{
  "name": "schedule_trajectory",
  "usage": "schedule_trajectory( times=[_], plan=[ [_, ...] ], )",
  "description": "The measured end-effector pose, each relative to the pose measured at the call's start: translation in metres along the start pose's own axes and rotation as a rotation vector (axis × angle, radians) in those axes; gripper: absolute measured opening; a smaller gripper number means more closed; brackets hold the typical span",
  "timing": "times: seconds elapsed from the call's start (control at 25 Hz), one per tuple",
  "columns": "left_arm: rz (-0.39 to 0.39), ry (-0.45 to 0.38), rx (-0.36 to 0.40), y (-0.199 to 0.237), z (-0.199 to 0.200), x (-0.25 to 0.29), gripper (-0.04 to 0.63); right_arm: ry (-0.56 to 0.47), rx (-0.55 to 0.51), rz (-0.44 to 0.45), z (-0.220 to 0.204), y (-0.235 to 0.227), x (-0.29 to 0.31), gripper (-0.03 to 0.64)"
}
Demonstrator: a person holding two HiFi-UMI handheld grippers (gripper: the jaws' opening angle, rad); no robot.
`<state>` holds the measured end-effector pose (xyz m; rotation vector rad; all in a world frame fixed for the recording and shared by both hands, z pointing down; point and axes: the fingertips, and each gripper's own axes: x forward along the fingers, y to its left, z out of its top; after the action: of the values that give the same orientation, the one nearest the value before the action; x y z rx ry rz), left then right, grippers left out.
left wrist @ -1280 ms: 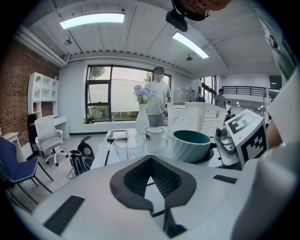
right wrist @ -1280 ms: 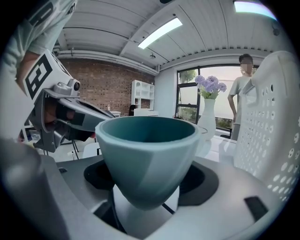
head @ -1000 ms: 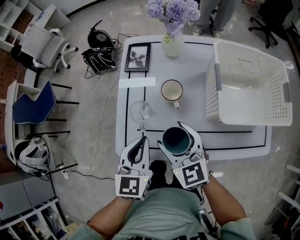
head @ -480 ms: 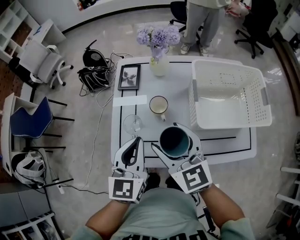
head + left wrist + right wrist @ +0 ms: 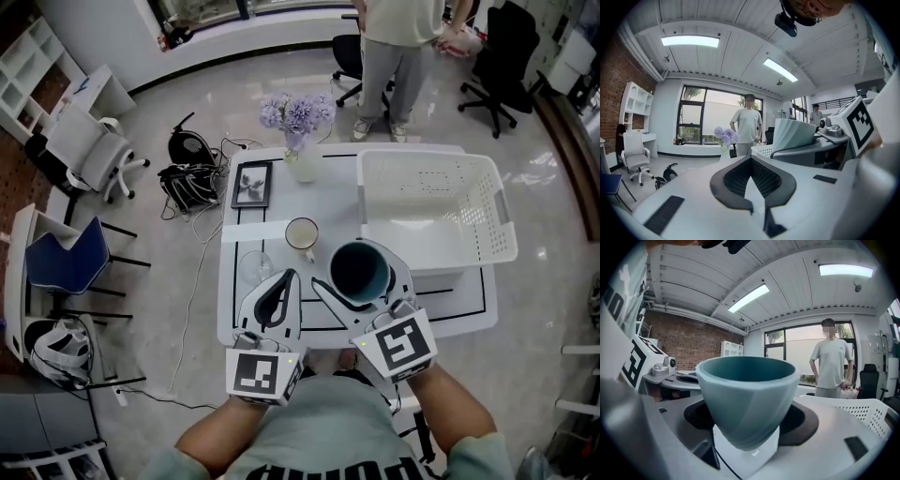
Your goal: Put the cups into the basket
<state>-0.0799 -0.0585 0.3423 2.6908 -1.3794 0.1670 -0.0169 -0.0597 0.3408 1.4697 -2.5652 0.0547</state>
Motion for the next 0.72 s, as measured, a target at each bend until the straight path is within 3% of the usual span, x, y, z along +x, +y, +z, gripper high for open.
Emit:
schedule_trajectory(
  times=[0.4, 0.72],
  plan=[
    [0.013, -0.039, 0.026, -0.038, 0.030, 0.032, 0.000, 0.000, 0.006, -0.028, 0.010, -0.054, -0.032, 0.359],
    [-0.063, -0.025, 0.049, -0.054, 0.037, 0.057, 0.002, 0.020, 0.017, -0.114, 0.005, -0.085, -0.033, 0.359]
  ],
)
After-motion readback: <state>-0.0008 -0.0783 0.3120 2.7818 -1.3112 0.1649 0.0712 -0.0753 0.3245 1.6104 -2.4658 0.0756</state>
